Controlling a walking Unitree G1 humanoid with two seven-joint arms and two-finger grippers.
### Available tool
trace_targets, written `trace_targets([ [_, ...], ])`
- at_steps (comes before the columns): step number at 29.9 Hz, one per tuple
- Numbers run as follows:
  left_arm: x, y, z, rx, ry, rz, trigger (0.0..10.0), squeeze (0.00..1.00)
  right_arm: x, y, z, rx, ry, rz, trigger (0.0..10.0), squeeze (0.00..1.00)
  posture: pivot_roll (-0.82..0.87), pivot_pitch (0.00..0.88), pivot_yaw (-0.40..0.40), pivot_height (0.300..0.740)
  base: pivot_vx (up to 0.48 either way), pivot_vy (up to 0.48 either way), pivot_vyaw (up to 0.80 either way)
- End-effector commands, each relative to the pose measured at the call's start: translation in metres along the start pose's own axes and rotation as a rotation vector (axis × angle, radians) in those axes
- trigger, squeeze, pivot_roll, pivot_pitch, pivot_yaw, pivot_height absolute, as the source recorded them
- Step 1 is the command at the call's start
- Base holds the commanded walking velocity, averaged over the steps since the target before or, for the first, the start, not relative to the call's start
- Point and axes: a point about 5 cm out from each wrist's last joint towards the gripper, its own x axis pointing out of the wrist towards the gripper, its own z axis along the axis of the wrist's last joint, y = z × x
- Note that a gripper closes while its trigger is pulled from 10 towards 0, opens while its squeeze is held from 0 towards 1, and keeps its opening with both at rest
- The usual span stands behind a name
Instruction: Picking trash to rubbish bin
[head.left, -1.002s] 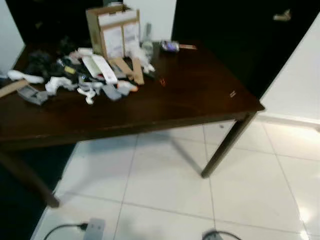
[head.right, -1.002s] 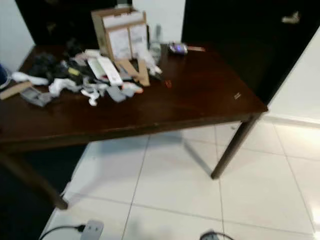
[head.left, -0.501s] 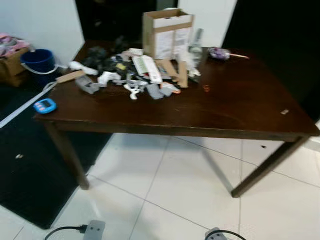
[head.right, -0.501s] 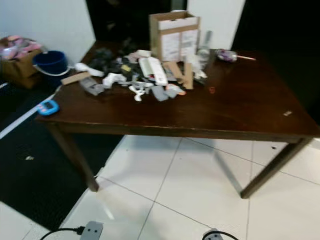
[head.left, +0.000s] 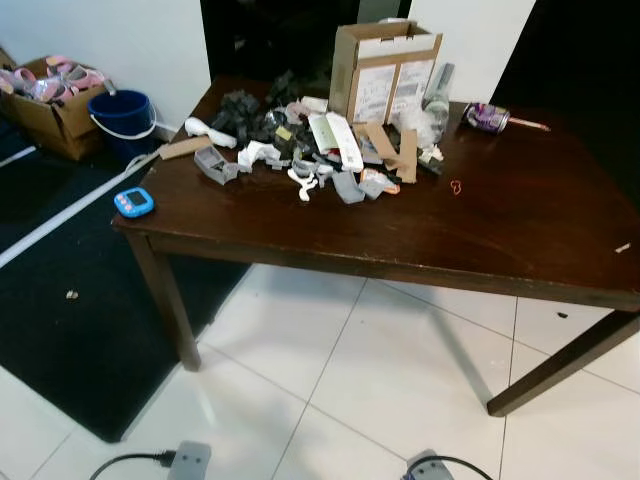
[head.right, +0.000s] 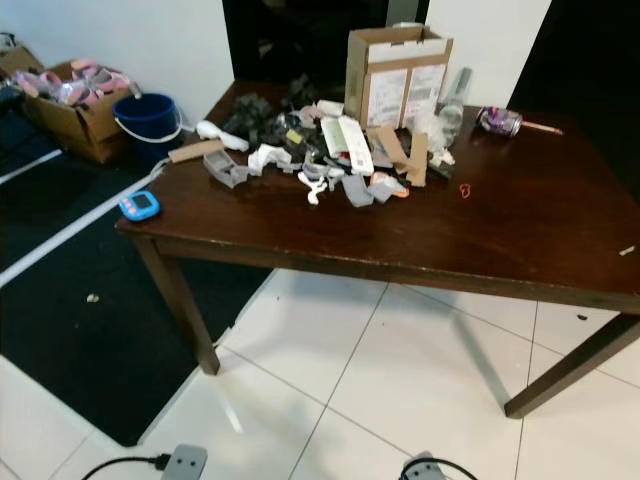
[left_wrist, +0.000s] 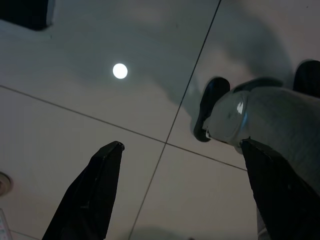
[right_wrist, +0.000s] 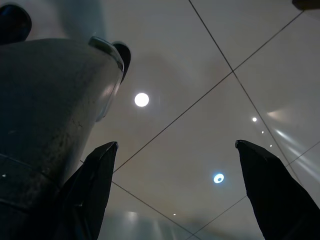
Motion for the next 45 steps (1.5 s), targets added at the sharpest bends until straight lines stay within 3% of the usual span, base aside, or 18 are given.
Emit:
trace_targets([
  [1, -0.001, 0.000, -0.009, 0.010, 0.035, -0.002, 10.0, 0.00, 0.000, 0.005, -0.007, 0.005, 0.022, 0.011, 10.0, 0.00, 0.06, 0.071, -0.052, 0.740, 0.000, 0.000, 0.00],
  [35, -0.002, 0.005, -0.014, 0.026, 0.061, 0.020, 10.0, 0.00, 0.000, 0.006, -0.001, 0.013, 0.004, 0.015, 10.0, 0.00, 0.08, 0.075, -0.048, 0.740, 0.021, 0.000, 0.00],
  [45, -0.004, 0.007, -0.020, 0.026, 0.074, 0.026, 10.0, 0.00, 0.000, 0.006, -0.003, 0.010, 0.010, 0.020, 10.0, 0.00, 0.09, 0.085, -0.048, 0.740, 0.255, 0.000, 0.00],
])
